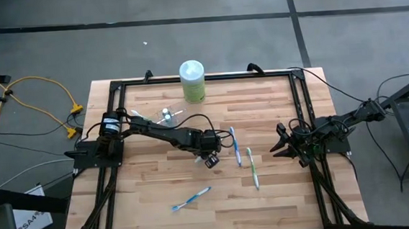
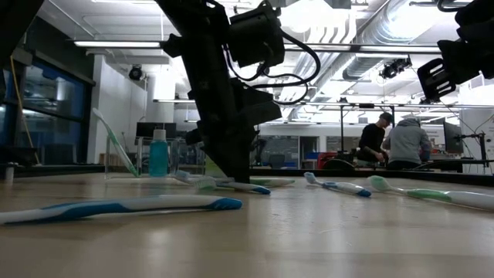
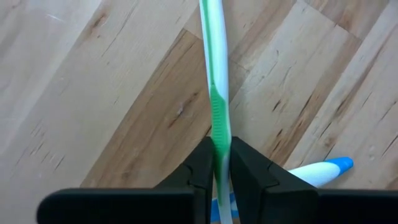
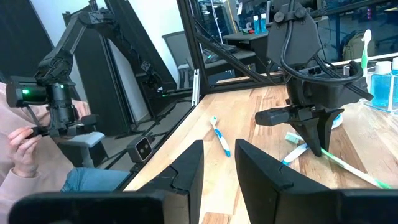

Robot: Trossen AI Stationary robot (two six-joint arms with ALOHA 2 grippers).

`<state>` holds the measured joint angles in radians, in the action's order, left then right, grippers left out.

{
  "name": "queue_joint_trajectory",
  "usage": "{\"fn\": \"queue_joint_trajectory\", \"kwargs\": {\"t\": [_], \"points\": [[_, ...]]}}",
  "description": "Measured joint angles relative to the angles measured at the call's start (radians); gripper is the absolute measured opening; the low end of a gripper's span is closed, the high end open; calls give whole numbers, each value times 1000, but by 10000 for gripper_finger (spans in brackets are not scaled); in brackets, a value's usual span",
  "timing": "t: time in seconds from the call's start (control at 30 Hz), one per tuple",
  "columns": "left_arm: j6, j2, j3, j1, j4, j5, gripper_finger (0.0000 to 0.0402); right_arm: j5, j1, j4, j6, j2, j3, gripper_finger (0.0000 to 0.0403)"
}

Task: Pick & Place toothbrushing station
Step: Put the green toothbrush into the transparent organizer

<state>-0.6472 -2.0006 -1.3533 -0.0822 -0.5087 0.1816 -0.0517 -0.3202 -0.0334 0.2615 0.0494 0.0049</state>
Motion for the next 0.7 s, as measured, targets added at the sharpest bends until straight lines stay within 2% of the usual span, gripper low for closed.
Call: {"fn": "queue_joint_trajectory", "kwargs": {"t": [0.37, 0.7], "points": [[4, 3, -21, -1, -18, 15, 9, 0, 0, 0, 0, 0, 0, 83], [52, 5, -77, -4, -104, 34, 9, 0, 0, 0, 0, 0, 0, 83]]}}
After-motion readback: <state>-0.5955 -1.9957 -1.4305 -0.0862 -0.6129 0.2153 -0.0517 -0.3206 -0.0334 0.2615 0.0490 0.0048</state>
